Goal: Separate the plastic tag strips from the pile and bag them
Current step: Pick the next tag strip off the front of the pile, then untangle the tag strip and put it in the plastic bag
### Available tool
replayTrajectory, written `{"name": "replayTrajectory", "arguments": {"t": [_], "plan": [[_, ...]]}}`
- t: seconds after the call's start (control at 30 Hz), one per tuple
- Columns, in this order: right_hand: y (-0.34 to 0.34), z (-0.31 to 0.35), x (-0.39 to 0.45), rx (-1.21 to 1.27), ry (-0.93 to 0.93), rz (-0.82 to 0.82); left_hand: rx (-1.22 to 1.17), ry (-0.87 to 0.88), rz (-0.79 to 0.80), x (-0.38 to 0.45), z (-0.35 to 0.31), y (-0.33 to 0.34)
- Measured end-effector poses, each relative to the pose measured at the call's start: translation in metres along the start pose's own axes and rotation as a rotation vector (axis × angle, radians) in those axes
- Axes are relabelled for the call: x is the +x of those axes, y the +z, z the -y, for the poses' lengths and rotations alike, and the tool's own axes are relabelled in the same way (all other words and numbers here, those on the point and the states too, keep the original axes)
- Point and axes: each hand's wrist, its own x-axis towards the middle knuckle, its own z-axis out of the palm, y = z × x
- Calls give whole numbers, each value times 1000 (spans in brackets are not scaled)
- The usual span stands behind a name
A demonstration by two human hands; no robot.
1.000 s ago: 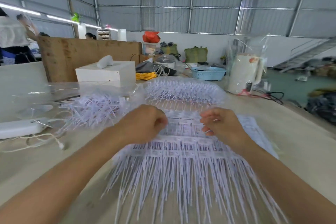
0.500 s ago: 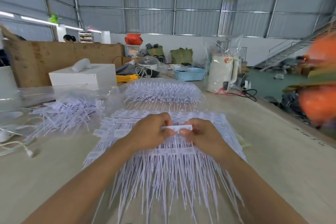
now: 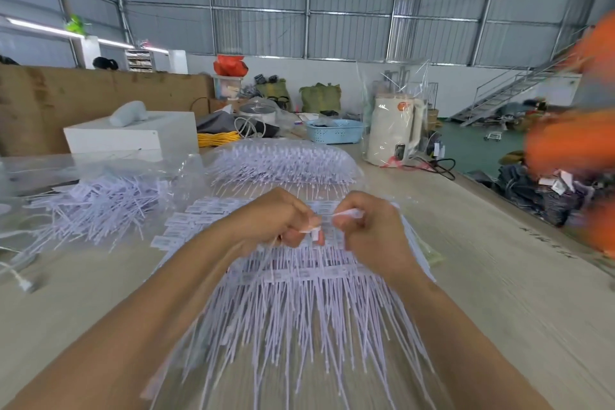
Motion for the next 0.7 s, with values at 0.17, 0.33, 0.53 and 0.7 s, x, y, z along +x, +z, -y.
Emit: {"name": "replayTrajectory", "arguments": {"t": [0.17, 0.33, 0.53, 0.7], "plan": [[-48, -8, 10, 356, 241, -186, 75, 64, -52, -8, -1, -4], [-31, 9, 7, 680, 404, 172, 185, 175, -90, -2, -4, 8], [-6, 11, 2, 451, 374, 204, 237, 176, -52, -1, -9, 12], [0, 10, -2, 526, 383, 227, 240, 213, 2, -1, -11, 18]]}}
